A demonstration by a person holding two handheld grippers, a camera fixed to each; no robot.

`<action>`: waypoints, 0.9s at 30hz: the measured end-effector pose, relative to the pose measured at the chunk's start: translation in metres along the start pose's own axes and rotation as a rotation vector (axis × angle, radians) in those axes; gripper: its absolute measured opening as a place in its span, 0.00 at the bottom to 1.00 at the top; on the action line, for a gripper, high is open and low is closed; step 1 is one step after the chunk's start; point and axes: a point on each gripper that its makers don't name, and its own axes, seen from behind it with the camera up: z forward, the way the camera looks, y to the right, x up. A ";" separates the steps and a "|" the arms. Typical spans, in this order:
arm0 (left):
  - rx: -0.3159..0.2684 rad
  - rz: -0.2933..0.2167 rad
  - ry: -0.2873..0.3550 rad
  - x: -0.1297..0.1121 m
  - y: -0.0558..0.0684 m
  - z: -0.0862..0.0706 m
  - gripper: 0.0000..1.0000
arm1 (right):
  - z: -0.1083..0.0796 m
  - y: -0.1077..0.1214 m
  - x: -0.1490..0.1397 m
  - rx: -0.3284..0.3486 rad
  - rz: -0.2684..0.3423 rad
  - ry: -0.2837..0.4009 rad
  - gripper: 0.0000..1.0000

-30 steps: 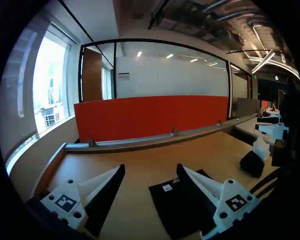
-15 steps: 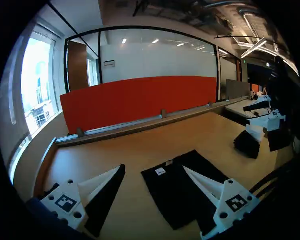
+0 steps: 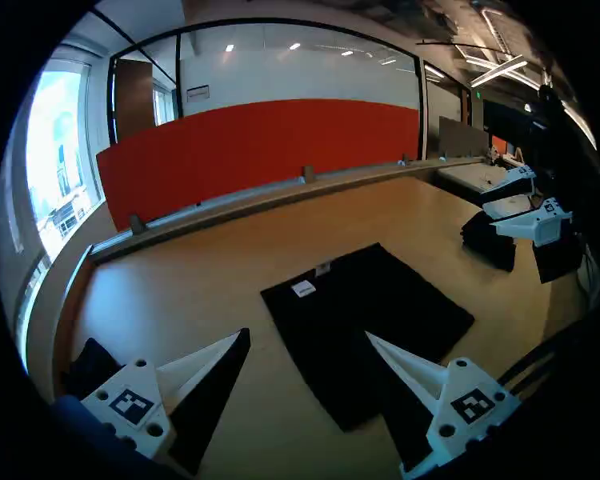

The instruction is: Fold towel

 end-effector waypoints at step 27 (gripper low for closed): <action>-0.126 0.006 -0.275 -0.123 0.046 0.038 0.96 | 0.041 -0.047 -0.141 0.101 0.035 -0.223 1.00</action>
